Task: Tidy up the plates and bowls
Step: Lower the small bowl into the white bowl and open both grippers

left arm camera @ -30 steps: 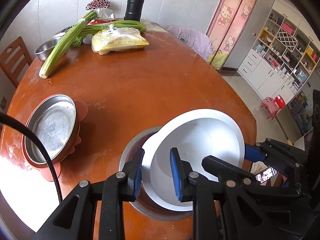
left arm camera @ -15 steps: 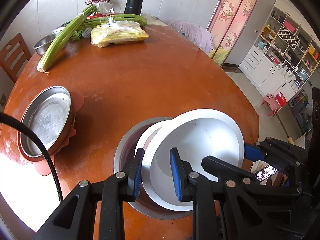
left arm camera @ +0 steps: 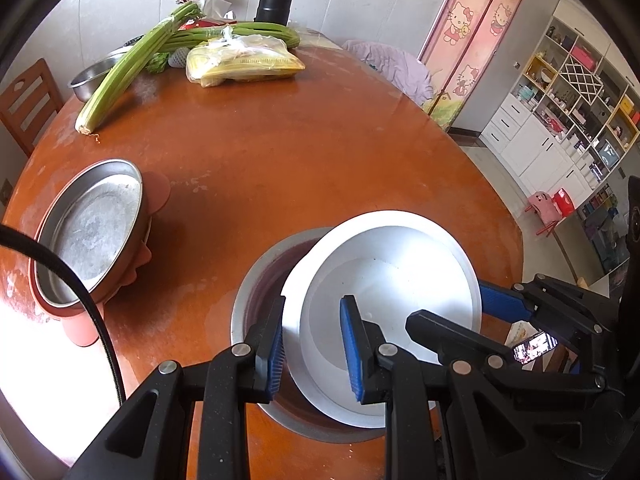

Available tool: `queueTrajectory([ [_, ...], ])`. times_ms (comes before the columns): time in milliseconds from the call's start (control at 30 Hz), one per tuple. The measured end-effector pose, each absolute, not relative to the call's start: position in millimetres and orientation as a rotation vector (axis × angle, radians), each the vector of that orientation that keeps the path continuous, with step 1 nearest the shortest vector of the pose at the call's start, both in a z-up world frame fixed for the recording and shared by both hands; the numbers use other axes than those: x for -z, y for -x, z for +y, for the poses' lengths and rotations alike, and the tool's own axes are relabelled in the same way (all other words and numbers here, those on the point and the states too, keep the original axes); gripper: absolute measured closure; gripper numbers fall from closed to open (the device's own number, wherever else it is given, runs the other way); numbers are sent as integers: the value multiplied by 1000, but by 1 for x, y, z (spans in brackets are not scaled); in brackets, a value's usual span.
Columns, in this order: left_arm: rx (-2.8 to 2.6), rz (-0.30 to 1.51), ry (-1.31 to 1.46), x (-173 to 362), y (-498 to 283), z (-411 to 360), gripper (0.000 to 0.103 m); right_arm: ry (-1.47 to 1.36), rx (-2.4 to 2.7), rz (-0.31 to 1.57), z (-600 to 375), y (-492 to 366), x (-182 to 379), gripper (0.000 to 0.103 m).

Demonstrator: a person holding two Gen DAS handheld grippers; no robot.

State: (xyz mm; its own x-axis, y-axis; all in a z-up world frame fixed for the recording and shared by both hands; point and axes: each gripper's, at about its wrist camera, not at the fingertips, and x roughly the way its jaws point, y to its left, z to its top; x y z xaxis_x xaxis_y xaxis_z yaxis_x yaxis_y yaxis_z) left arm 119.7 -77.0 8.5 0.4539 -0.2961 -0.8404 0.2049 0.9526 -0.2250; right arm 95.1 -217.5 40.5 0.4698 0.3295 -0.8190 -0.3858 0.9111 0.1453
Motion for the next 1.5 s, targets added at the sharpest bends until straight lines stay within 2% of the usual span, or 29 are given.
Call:
queueTrajectory([
  [1100, 287, 1041, 90, -7, -123, -69, 77, 101, -395, 947, -216, -100, -42, 62],
  [1333, 282, 1025, 80, -13, -122, -68, 71, 85, -380, 935, -219, -103, -45, 62],
  [1500, 276, 1015, 66, -17, -123, -67, 68, 71, -373, 921, -222, -105, -51, 56],
])
